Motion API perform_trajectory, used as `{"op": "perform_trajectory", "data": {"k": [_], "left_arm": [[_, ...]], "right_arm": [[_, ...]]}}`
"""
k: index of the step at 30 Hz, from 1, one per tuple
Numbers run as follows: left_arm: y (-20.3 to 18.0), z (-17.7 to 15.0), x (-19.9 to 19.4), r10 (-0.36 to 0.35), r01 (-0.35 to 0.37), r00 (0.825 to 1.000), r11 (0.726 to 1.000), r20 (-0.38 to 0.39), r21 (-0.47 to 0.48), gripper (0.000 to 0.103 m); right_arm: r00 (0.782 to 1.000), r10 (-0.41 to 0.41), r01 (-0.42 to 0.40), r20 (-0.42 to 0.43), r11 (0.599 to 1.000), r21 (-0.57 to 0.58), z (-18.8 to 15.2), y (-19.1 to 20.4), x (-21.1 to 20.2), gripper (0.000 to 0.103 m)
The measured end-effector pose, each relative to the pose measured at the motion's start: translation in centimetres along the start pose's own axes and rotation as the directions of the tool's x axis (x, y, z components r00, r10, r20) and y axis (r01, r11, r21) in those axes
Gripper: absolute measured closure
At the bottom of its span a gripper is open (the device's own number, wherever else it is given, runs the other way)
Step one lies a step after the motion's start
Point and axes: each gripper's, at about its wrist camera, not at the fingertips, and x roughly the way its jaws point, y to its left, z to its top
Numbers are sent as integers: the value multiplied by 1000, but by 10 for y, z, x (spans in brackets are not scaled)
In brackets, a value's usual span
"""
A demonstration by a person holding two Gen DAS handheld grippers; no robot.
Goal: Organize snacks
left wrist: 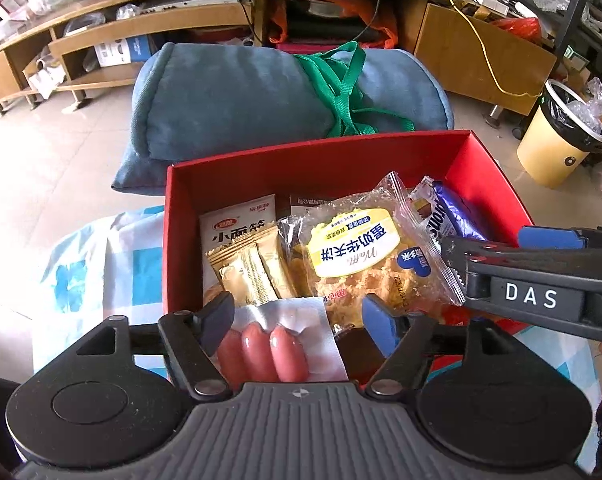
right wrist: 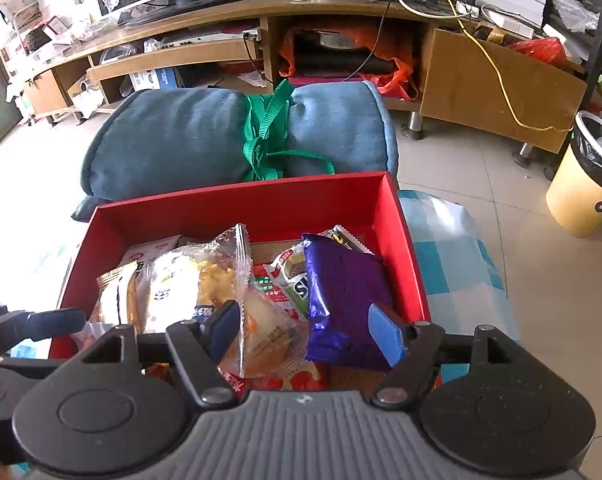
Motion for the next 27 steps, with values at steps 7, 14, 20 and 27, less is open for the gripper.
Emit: {"op": "perform_trajectory", "data": {"k": [7,14,20,27], "left_arm": [[4,-5,-6,7,-7,1000,1000,7,-16,22],[1,-14,-21,9,-8,1000,1000,29,-19,19],[-2,-23,-31,17,-16,999,1000,44,-16,17],[-2,-37,-40,32,-31,998,999,60,-19,17]], "right_arm": [[1000,3,-3,15,1000,0,-5,-2,-13,33],[999,9,-9,34,1000,0,-17,-3,-33,31],[999,-4,3,48,1000,6,-29,-8,-47,30],[999,-7,7,40,1000,21,-49,-13,-59,30]]}}
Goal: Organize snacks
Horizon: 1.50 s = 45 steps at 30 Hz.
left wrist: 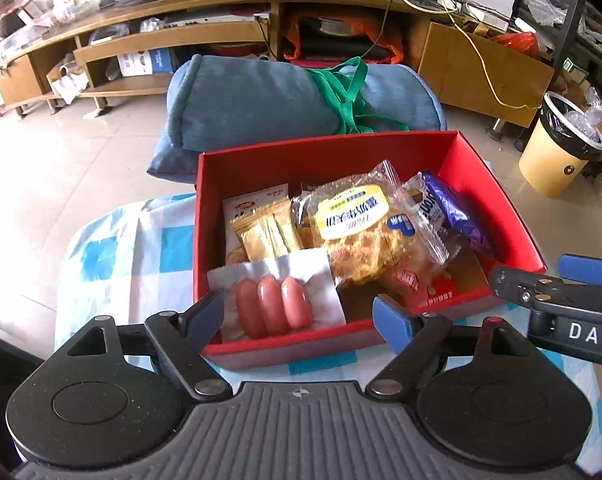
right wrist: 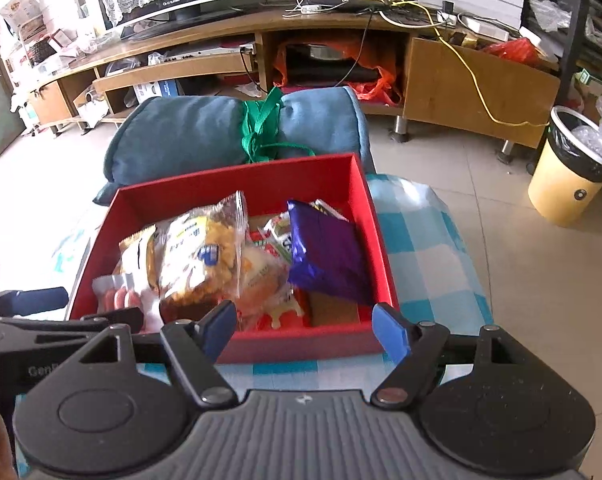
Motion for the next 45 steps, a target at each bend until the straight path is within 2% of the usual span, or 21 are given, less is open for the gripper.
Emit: {"op": "perform_trajectory", "data": {"k": [10,13,18,36,45], "left_arm": [[-5,-30,-9,-9,10,1000,1000,-28,21,16],[-5,-39,-12,-9,10,999,1000,-32,19,10],[-7,-51,-20,-17,18,999,1000,-35,22,10],[-6,-85,-42,-37,37,999,999,-40,12,9],[-7,-98,-52,-19,20,999,999,-27,29,8]], "right_arm": [[1000,-1,1,-22,1000,13,-35,-1,-16,29],[1000,-3,3,-30,1000,19,-45,0,-21,29],[999,7,-6,-45,1000,26,-61,2,-26,29],[999,28,-25,-44,997,67,-93,3,-51,29],[998,33,-30,-49,997,71,-104,3,-57,29]]}}
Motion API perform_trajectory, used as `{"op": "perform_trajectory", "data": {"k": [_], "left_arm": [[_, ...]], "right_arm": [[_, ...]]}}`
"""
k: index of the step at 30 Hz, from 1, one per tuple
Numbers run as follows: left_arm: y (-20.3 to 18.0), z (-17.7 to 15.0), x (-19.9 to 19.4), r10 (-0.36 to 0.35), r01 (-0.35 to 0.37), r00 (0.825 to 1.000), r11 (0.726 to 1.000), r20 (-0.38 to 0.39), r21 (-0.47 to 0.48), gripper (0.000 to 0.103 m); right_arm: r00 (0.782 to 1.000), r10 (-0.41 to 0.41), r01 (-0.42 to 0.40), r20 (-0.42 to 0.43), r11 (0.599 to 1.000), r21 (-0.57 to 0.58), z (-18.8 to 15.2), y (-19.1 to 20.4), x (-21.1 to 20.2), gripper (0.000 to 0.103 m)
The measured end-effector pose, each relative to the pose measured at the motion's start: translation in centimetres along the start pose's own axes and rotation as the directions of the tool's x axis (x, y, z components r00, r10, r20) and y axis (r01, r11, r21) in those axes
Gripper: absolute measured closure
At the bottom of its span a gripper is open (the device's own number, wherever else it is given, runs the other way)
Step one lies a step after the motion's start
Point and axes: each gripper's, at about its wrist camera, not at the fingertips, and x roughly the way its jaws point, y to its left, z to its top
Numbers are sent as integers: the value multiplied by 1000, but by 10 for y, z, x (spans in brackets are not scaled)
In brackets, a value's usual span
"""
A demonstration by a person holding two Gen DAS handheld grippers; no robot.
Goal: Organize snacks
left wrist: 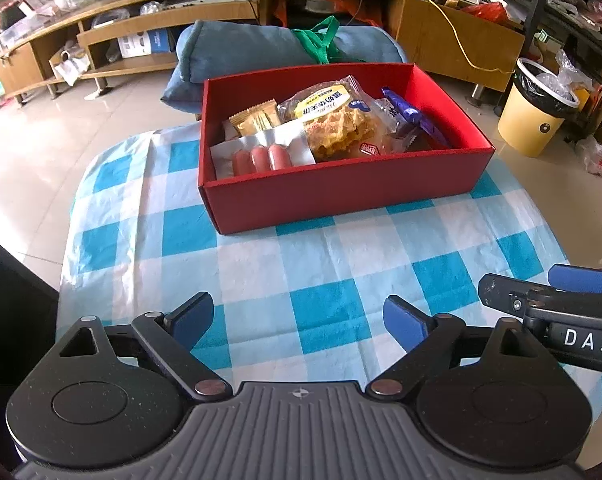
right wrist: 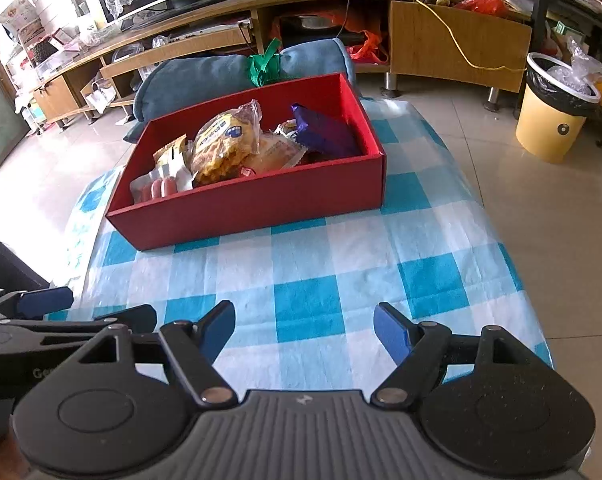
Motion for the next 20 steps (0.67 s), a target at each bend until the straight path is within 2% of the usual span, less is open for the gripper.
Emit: {"op": "perform_trajectory", "data": {"k": [20], "left_arm": [[-2,-15,-11,0,-1,1000,1000,17,23,8]], "right_arm": [[1000,16,-16,5,1000,5,-12,-1,-11,28]]}}
